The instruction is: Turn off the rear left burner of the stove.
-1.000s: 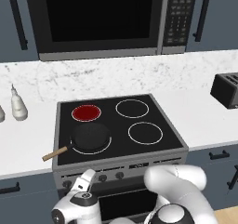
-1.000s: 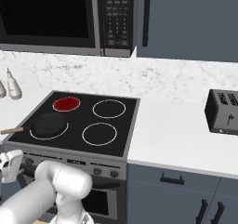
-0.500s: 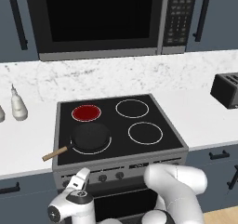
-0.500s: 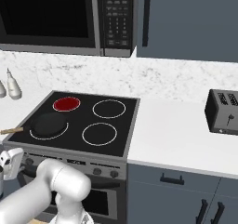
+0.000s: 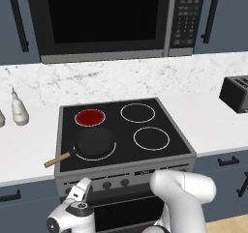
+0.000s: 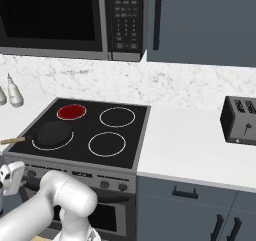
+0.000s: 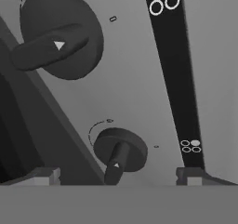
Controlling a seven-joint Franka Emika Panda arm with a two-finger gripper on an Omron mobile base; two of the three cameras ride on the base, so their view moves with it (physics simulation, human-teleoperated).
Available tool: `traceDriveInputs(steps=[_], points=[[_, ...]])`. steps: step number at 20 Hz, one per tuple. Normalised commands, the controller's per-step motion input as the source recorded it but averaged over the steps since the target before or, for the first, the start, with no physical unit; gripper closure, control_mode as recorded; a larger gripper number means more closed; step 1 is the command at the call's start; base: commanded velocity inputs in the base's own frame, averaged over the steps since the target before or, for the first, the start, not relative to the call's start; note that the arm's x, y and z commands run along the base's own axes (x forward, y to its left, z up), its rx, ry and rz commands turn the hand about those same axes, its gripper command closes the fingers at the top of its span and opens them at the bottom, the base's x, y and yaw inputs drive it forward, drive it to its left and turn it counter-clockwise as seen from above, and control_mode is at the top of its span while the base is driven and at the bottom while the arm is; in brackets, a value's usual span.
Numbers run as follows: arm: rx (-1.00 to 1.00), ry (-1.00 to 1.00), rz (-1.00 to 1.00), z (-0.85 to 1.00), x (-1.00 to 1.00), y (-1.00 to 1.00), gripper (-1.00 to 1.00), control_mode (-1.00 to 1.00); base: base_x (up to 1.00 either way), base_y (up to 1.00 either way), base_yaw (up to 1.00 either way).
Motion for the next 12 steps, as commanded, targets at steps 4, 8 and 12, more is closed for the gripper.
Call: traceDriveInputs(steps=[4, 8, 12], points=[[0.00, -0.07, 0.00, -0.10, 0.00, 0.00, -1.00, -1.00, 0.00, 0.00, 0.00], [0.00, -0.09, 0.00, -0.01, 0.04, 0.00, -1.00, -1.00, 0.00, 0.00, 0.00], [0.00, -0.11, 0.00, 0.00, 0.06, -0.01, -1.00, -1.00, 0.00, 0.00, 0.00]])
